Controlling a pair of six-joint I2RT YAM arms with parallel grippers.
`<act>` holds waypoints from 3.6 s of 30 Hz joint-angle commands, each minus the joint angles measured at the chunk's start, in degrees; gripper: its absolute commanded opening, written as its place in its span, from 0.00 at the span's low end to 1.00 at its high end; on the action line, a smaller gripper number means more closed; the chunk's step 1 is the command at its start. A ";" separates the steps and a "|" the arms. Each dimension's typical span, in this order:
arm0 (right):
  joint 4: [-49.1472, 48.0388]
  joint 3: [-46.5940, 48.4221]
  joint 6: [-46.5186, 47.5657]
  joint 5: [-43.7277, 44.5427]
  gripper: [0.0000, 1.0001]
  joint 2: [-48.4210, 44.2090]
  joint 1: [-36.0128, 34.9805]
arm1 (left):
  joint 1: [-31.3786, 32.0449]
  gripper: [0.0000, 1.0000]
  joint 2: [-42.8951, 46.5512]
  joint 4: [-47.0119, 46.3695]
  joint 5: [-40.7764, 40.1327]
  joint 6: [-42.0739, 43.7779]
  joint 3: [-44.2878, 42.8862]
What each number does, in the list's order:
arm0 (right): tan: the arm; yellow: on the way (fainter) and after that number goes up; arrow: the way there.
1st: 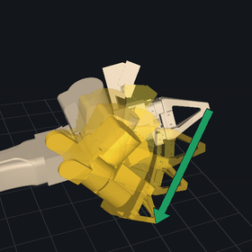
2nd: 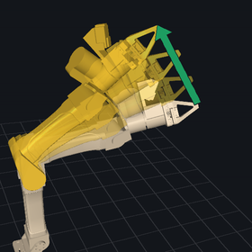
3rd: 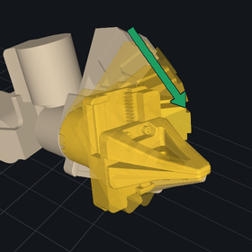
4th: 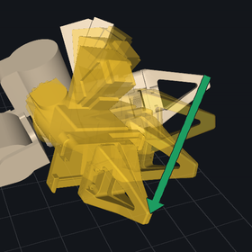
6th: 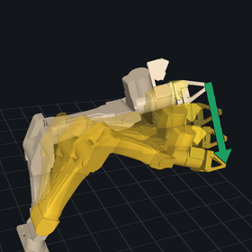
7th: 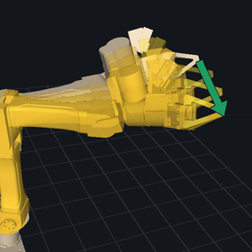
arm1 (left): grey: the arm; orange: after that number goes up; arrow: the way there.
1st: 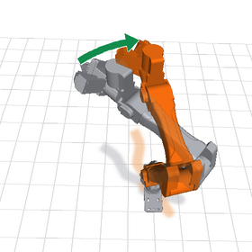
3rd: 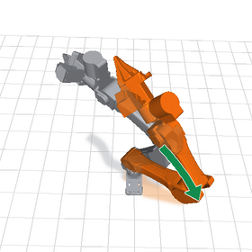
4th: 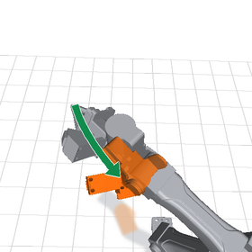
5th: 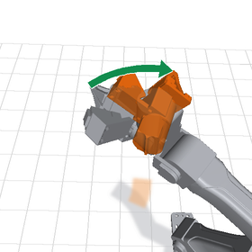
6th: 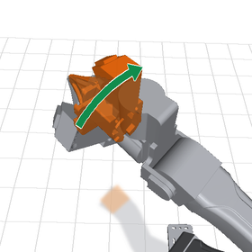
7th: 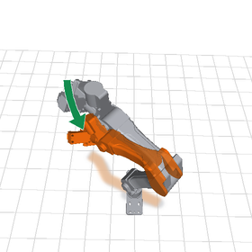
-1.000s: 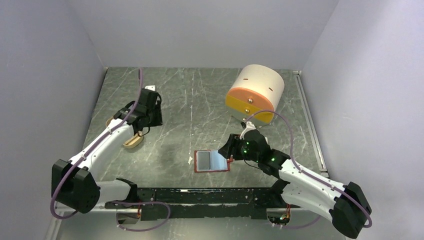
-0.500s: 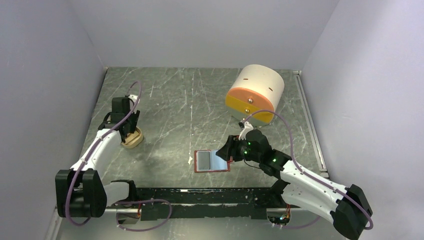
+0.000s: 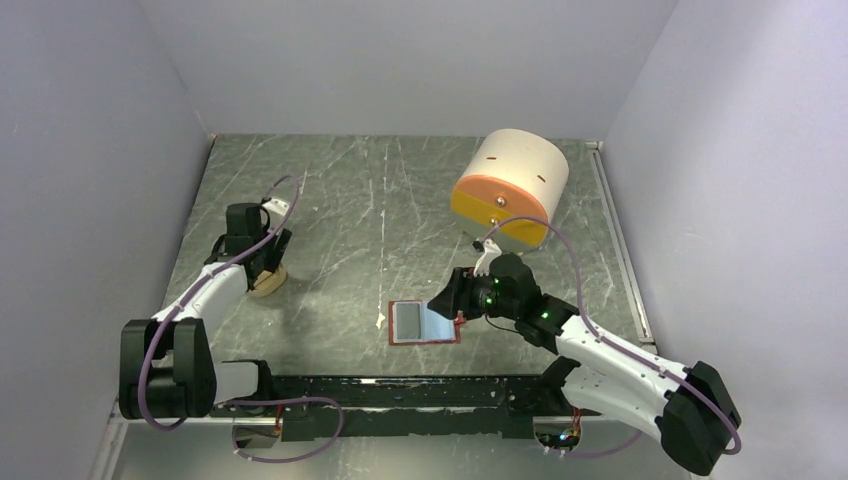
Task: Put the credit cards into the card holder
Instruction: Pick up the credit card from the storage box.
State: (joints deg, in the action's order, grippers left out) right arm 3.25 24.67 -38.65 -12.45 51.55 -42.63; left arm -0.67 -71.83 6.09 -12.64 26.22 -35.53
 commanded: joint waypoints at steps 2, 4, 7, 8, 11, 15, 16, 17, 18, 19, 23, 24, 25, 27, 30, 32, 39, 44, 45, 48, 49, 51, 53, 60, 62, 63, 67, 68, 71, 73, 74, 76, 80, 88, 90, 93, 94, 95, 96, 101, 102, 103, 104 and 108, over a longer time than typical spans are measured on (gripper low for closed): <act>-2.24 1.52 0.69 -2.99 0.62 0.59 1.45 | -0.34 0.81 -1.42 -5.90 0.39 2.72 1.68; -2.07 1.41 0.76 -3.09 0.62 0.10 1.79 | -0.30 0.81 -2.29 -6.54 -0.92 3.32 2.31; -1.69 1.44 1.02 -3.25 0.62 -0.69 2.51 | -0.30 0.81 -2.61 -7.56 -2.32 3.72 2.71; -1.60 1.49 1.04 -3.34 0.62 -0.81 2.63 | -0.34 0.81 -2.61 -8.12 -2.93 4.01 2.97; -1.98 1.06 0.88 -3.91 0.62 -0.94 3.12 | -0.25 0.81 -3.25 -8.91 -4.93 4.81 3.40; -2.86 0.45 0.50 -4.78 0.62 -0.74 3.54 | -0.30 0.81 -3.56 -10.63 -5.84 5.67 3.69; -2.97 0.33 0.43 -4.93 0.62 -0.75 3.60 | -0.31 0.81 -3.96 -10.72 -5.59 5.85 3.60; -3.12 0.22 0.38 -4.95 0.63 -0.63 3.68 | -0.37 0.80 -4.44 -10.62 -5.26 5.74 3.40; -3.24 0.21 0.34 -5.05 0.62 -0.66 3.67 | -0.31 0.80 -4.86 -10.73 -5.39 5.69 3.43; -3.24 0.25 0.33 -5.12 0.62 -0.65 3.81 | -0.26 0.80 -5.23 -10.68 -5.39 5.61 3.37; -3.22 0.26 0.51 -5.03 0.63 -0.63 4.10 | -0.29 0.81 -4.70 -10.09 -3.04 5.22 3.18; -3.29 0.25 0.51 -5.01 0.62 -0.59 4.25 | -0.30 0.81 -4.31 -9.18 -1.81 4.94 2.87; -3.37 0.20 0.51 -5.07 0.63 -0.41 4.24 | -0.28 0.81 -3.81 -8.28 -0.49 4.73 2.69; -3.50 0.19 0.59 -5.26 0.62 0.04 4.41 | -0.30 0.82 -2.77 -7.17 1.99 4.50 2.95; -4.04 0.14 0.48 -5.69 0.63 0.63 4.55 | -0.23 0.82 -2.85 -6.82 2.07 5.13 3.67; -4.47 0.21 0.34 -5.93 0.62 0.84 4.63 | -0.22 0.82 -3.47 -6.81 1.55 5.43 3.76; -4.08 0.51 0.42 -5.79 0.63 0.66 4.78 | -0.21 0.82 -4.26 -8.41 -1.73 7.14 4.41; -3.96 0.27 0.46 -6.04 0.63 -0.06 5.01 | -0.21 0.78 -7.54 -11.71 -8.12 9.04 3.68; -3.87 0.29 0.50 -6.04 0.63 -0.15 5.06 | -0.21 0.78 -7.64 -12.31 -8.56 9.36 3.63; -3.48 0.42 0.76 -5.98 0.63 -0.30 5.19 | -0.21 0.73 -6.31 -14.11 -8.74 10.01 3.86; -3.38 0.54 0.85 -5.88 0.63 -0.34 5.27 | -0.21 0.72 -5.51 -14.79 -8.99 10.26 4.07; -3.33 0.63 0.86 -5.83 0.63 -0.47 5.35 | -0.21 0.69 -4.09 -16.34 -9.98 11.37 4.65; -3.46 0.48 0.86 -5.93 0.63 -0.46 5.45 | -0.21 0.66 -3.60 -18.47 -11.83 12.69 5.22; -3.34 0.47 1.03 -6.10 0.63 -0.22 5.72 | -0.21 0.51 -7.25 -24.59 -15.18 15.26 5.13; -3.20 0.40 1.04 -5.97 0.63 -0.38 5.85 | -0.24 0.50 -9.15 -24.99 -15.39 15.12 4.50; -3.16 0.41 1.04 -5.86 0.63 -0.49 5.89 | -0.22 0.50 -9.79 -25.31 -15.37 15.04 4.35; -3.15 0.00 0.99 -5.83 0.63 -0.75 6.09 | -0.21 0.53 -11.63 -25.96 -14.82 15.26 3.88; -3.16 -0.10 1.03 -5.92 0.63 -0.68 6.19 | -0.21 0.53 -12.07 -26.17 -15.16 15.54 3.81; -3.16 -0.14 1.20 -6.07 0.63 -0.44 6.49 | -0.22 0.51 -12.10 -26.48 -15.07 16.05 3.71; -3.24 -0.15 1.29 -6.22 0.63 -0.25 6.59 | -0.21 0.50 -11.53 -26.52 -15.66 16.50 3.62; -3.27 -0.16 1.30 -6.31 0.63 -0.18 6.60 | -0.26 0.49 -11.13 -26.69 -15.96 16.83 3.58; -3.42 -0.27 1.23 -6.44 0.63 -0.06 6.68 | -0.21 0.49 -10.43 -27.04 -16.88 17.78 3.46; -4.32 -0.83 0.82 -6.93 0.63 0.12 6.79 | -0.23 0.43 -9.92 -25.83 -16.87 18.13 2.76; -4.56 -0.96 0.69 -7.15 0.63 0.30 6.92 | -0.21 0.37 -8.70 -22.19 -15.51 17.32 1.82; -4.61 -0.95 0.68 -7.24 0.63 0.43 6.93 | -0.21 0.38 -8.39 -21.81 -15.63 17.35 1.77; -4.73 -1.02 0.69 -7.32 0.63 0.50 6.94 | -0.22 0.38 -8.06 -21.20 -15.64 17.63 1.71; -4.82 -1.02 0.69 -7.37 0.63 0.55 6.89 | -0.21 0.38 -8.10 -21.19 -15.61 17.72 1.76; -4.83 -1.02 0.69 -7.41 0.63 0.53 7.02 | -0.21 0.37 -8.19 -21.28 -15.63 17.73 1.89; -4.83 -1.02 0.69 -7.42 0.63 0.57 7.03 | -0.26 0.37 -8.37 -21.29 -15.65 17.68 1.95; -4.57 -1.15 0.85 -7.29 0.63 0.25 7.12 | -0.21 0.36 -9.93 -21.40 -15.25 17.48 2.17; -4.57 -1.12 0.86 -7.25 0.63 0.14 7.17 | -0.21 0.37 -10.44 -21.91 -15.30 17.47 2.32; -4.50 -1.11 0.93 -7.31 0.63 0.15 7.20 | -0.23 0.39 -10.98 -22.20 -15.33 17.46 2.34; -4.48 -1.12 0.95 -7.37 0.63 0.13 7.24 | -0.22 0.40 -11.61 -22.18 -15.41 17.43 2.19; -4.07 -0.94 1.27 -7.44 0.63 -0.02 7.43 | -0.21 0.51 -14.01 -24.77 -16.13 17.93 2.33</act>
State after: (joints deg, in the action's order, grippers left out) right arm -0.14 24.18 -38.30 -19.14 52.14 -35.94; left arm -0.64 -83.74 -15.40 -27.83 43.53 -32.23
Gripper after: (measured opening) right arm 0.628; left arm 0.469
